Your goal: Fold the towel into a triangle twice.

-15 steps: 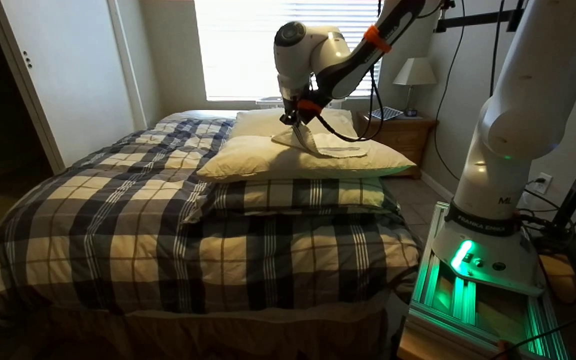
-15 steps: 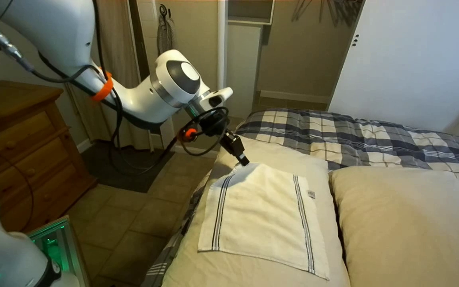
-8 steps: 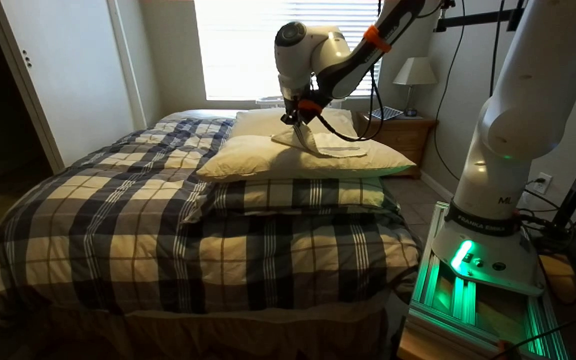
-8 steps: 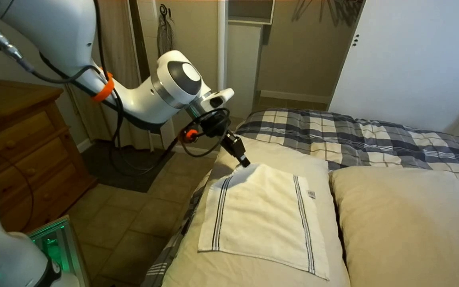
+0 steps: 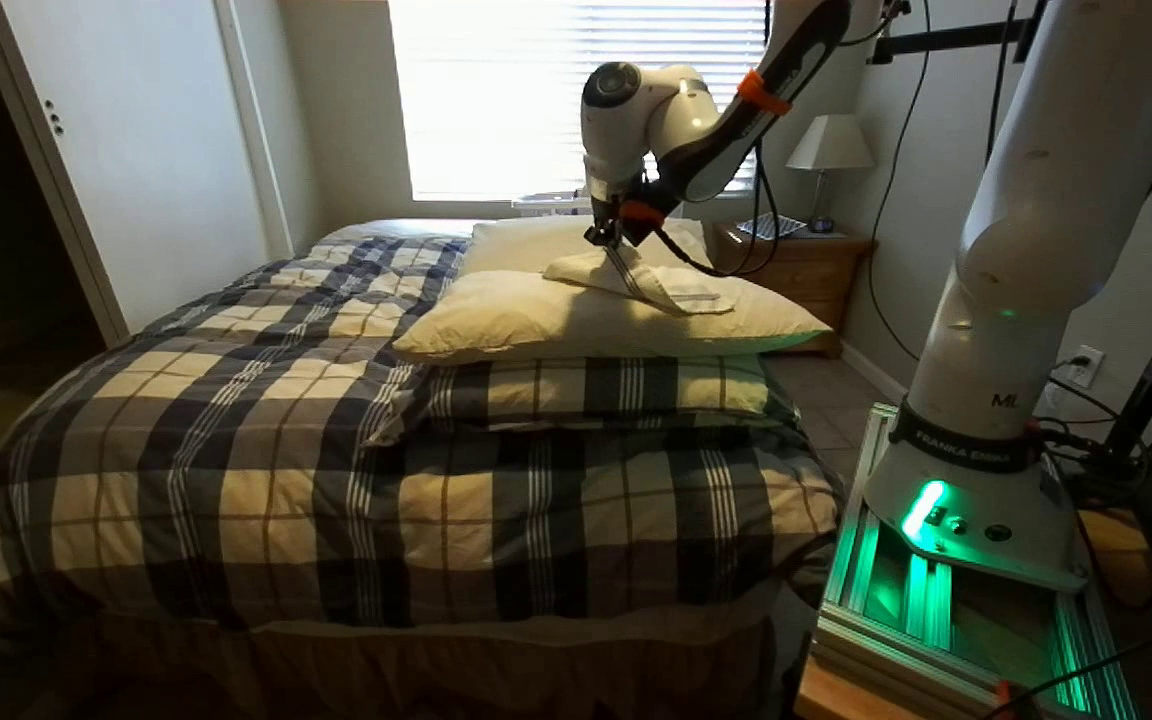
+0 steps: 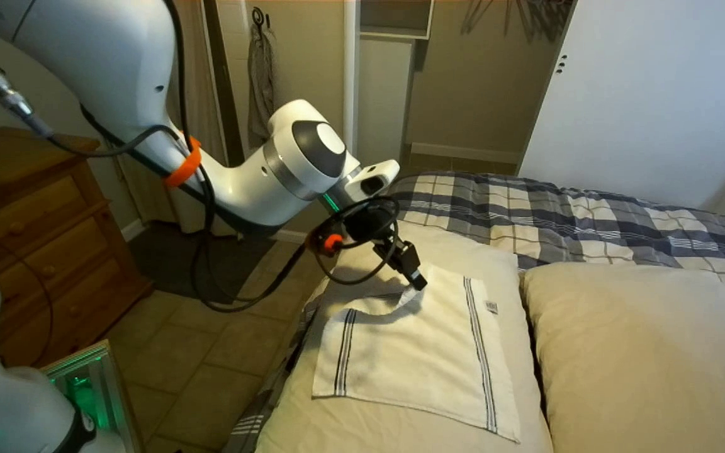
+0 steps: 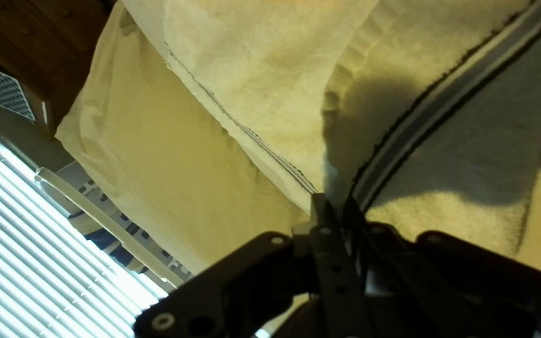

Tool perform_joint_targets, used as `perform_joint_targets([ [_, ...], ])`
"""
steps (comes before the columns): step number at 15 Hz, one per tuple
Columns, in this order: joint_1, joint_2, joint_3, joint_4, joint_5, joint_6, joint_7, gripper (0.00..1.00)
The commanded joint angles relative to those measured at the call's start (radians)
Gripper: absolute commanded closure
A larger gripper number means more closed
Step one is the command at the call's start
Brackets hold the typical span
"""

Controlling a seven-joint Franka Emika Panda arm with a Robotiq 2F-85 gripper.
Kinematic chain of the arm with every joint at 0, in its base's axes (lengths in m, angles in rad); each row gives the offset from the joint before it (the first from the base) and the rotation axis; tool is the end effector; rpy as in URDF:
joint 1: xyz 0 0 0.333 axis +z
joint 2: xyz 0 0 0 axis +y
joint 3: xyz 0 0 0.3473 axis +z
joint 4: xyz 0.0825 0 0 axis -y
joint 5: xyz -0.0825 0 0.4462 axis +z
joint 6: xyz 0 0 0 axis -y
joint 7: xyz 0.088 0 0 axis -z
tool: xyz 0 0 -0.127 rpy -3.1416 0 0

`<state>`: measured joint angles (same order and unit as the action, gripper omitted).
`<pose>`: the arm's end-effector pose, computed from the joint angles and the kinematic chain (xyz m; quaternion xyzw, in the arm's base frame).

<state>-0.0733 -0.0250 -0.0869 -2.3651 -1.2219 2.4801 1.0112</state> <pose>0.5521 -0.0973 0.3216 0.9172 -0.0962 0.2104 0.3244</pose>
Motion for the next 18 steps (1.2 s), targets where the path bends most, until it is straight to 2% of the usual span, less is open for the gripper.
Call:
perform_joint_targets([
  [1,-0.044,0.034,-0.039,0.011,-0.073,0.105,-0.018,0.98],
  [8,-0.103,0.076,-0.104,0.037,-0.164,0.167,-0.018,0.98],
  [14,-0.125,0.126,-0.153,0.106,-0.350,0.224,0.018,0.98],
  [16,-0.125,0.144,-0.160,0.122,-0.341,0.216,0.012,0.98],
  [17,-0.117,0.109,-0.155,0.086,-0.303,0.191,-0.010,0.93],
  [18,-0.118,0.117,-0.157,0.094,-0.303,0.191,-0.010,0.93],
])
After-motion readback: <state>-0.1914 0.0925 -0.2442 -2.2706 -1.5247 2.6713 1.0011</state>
